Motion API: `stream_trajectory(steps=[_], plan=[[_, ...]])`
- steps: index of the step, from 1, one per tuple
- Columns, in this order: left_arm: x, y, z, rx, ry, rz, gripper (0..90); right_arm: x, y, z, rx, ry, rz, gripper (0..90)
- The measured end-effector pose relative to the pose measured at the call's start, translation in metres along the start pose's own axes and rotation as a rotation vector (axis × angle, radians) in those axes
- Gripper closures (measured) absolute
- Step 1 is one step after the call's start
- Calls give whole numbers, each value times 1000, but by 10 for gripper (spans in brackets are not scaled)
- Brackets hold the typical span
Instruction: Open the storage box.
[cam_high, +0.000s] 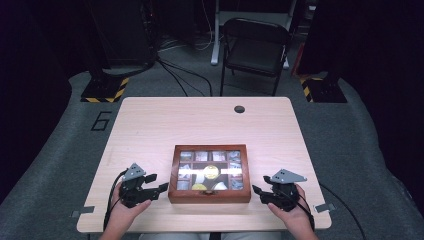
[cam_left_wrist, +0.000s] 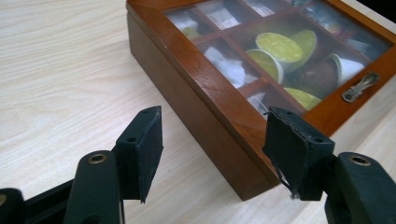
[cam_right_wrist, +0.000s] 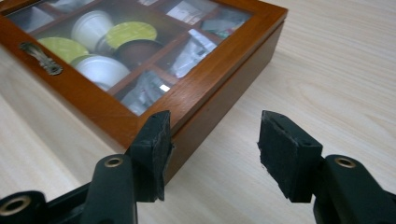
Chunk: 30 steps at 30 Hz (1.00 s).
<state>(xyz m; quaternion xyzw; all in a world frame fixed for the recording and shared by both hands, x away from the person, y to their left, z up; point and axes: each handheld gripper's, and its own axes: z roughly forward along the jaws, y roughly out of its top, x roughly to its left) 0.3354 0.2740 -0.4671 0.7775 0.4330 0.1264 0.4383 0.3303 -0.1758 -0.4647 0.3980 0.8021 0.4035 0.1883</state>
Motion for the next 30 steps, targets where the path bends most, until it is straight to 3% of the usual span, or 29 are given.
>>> stream_trajectory(steps=[9,18,30], plan=[[-13,-4,-2,4,-15,31,376,14,-5,-1,27,64,-28,455],[-10,-4,-2,5,-13,23,387,19,-7,5,55,116,-33,479],[-10,-3,-2,9,-11,30,387,24,-10,17,118,125,-81,520]])
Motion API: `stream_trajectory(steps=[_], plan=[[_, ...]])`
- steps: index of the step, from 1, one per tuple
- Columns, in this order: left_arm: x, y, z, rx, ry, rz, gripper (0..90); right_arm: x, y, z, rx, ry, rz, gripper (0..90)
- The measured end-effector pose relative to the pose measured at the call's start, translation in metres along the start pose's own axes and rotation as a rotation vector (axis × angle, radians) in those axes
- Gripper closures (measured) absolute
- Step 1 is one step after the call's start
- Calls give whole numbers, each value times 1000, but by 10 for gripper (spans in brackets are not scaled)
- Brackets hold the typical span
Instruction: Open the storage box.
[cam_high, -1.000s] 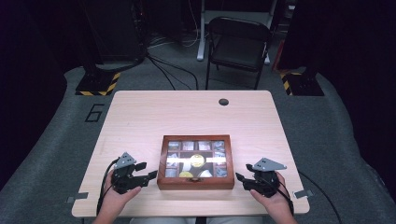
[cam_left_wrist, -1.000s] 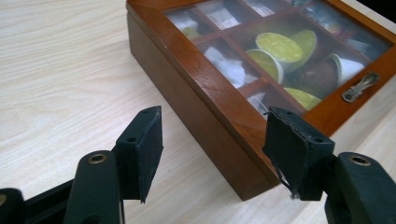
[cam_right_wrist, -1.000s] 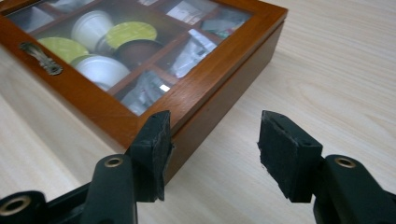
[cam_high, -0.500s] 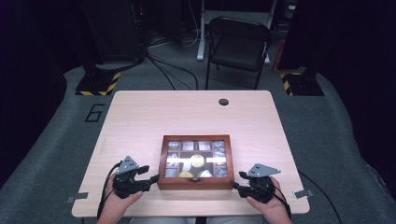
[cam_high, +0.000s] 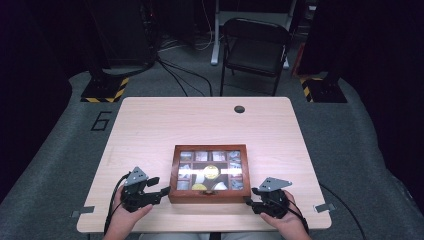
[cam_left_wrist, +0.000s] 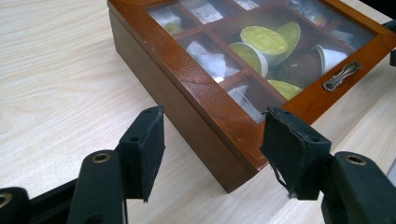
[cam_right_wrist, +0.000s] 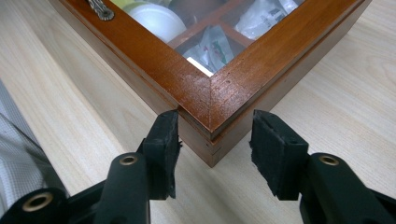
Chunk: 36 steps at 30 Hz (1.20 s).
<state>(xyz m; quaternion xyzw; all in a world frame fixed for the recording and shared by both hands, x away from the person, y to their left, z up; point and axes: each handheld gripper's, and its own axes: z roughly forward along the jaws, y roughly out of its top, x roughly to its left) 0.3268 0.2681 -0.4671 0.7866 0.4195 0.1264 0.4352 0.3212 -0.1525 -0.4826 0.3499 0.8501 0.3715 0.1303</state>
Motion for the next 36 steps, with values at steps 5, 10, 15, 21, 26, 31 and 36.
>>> stream_trajectory(steps=[5,10,15,21,26,31,36], plan=[[0,0,0,-1,0,-1,387,0,0,1,8,-6,-10,544],[-1,0,0,0,-3,2,387,1,0,1,2,-4,-10,559],[-4,0,-1,-2,-21,-2,388,1,1,0,-7,-4,-21,568],[-14,-2,-3,11,-43,39,393,1,2,-3,-29,5,-4,568],[-20,-5,-5,1,-48,52,416,0,4,-7,-49,9,5,566],[-24,-7,-3,17,-54,71,439,-1,6,-11,-87,19,31,564],[-23,-7,2,42,-55,60,480,-2,8,-14,-109,18,30,573]])
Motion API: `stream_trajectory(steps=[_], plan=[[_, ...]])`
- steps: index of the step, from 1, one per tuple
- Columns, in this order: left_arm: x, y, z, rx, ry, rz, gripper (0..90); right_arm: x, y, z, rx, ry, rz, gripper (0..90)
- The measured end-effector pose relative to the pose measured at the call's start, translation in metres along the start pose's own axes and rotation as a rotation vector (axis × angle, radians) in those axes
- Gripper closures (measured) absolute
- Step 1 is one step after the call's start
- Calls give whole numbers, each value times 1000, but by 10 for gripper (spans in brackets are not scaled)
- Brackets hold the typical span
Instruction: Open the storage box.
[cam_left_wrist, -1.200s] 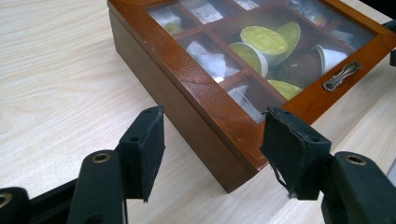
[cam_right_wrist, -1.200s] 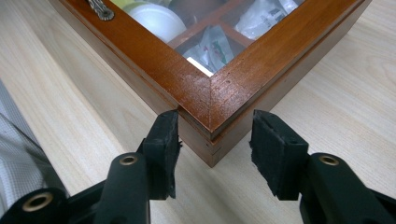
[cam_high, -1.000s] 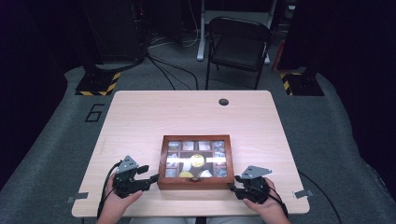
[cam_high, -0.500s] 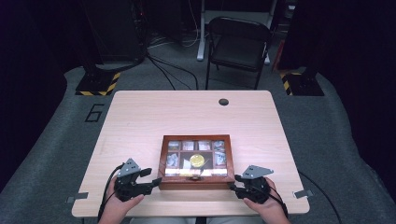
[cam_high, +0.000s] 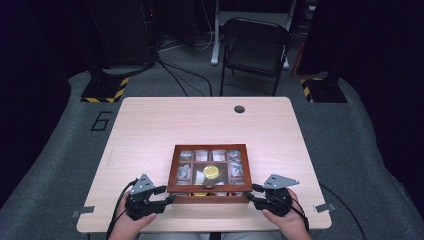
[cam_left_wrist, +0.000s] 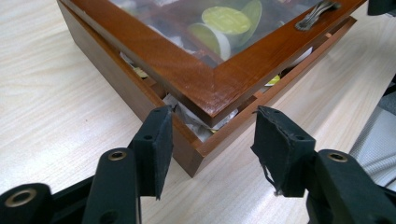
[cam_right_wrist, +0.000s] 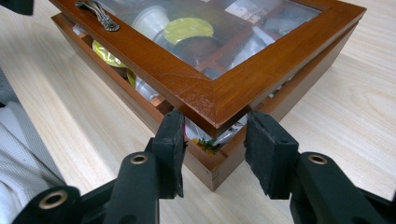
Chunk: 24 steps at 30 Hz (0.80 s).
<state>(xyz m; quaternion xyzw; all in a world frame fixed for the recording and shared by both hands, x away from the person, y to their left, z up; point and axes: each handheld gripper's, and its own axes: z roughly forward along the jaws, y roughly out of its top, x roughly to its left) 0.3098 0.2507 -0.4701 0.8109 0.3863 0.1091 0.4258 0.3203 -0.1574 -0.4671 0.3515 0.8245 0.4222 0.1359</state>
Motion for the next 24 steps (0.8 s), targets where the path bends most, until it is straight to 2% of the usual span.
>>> stream_trajectory(steps=[6,10,13,19,24], plan=[[-1,1,5,15,2,6,517,-1,2,-2,-12,0,4,577],[-1,5,8,-7,5,-2,526,-1,2,-2,-11,0,2,577],[-1,6,8,-4,-2,-2,531,-1,2,-1,-7,-1,0,575],[-2,7,9,-19,18,-11,524,-1,2,-1,-7,-6,0,574],[-3,9,7,-24,37,5,503,-1,3,-1,-15,-5,3,559]])
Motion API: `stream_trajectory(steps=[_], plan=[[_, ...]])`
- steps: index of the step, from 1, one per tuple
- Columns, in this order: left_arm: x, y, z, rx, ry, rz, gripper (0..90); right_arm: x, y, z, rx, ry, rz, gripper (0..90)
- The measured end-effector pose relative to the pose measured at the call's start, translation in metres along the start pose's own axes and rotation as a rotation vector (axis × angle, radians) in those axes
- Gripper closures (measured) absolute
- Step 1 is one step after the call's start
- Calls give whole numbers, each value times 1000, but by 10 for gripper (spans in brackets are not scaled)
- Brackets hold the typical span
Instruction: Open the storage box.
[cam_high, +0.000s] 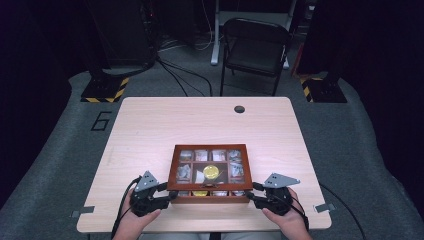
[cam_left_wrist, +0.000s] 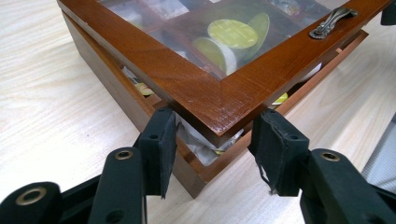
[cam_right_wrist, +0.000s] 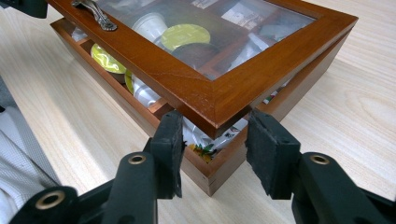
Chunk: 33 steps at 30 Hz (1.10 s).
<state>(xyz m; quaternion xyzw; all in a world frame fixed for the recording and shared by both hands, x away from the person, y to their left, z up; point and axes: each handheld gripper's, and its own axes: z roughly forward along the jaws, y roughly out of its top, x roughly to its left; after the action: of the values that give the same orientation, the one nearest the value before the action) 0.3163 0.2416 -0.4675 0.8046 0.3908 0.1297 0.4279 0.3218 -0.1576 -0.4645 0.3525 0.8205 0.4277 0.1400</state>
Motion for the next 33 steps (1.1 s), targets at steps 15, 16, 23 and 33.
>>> stream_trajectory(steps=[15,16,23,33], plan=[[1,16,-2,-41,31,-5,441,-1,15,-5,-37,-35,-1,506],[1,16,-2,-41,31,-5,440,-1,16,-5,-43,-32,-2,504],[5,29,-7,-53,36,-33,434,-3,28,-9,-60,-43,0,499],[13,55,-15,-84,37,-28,423,-13,53,-15,-69,-30,18,499]])
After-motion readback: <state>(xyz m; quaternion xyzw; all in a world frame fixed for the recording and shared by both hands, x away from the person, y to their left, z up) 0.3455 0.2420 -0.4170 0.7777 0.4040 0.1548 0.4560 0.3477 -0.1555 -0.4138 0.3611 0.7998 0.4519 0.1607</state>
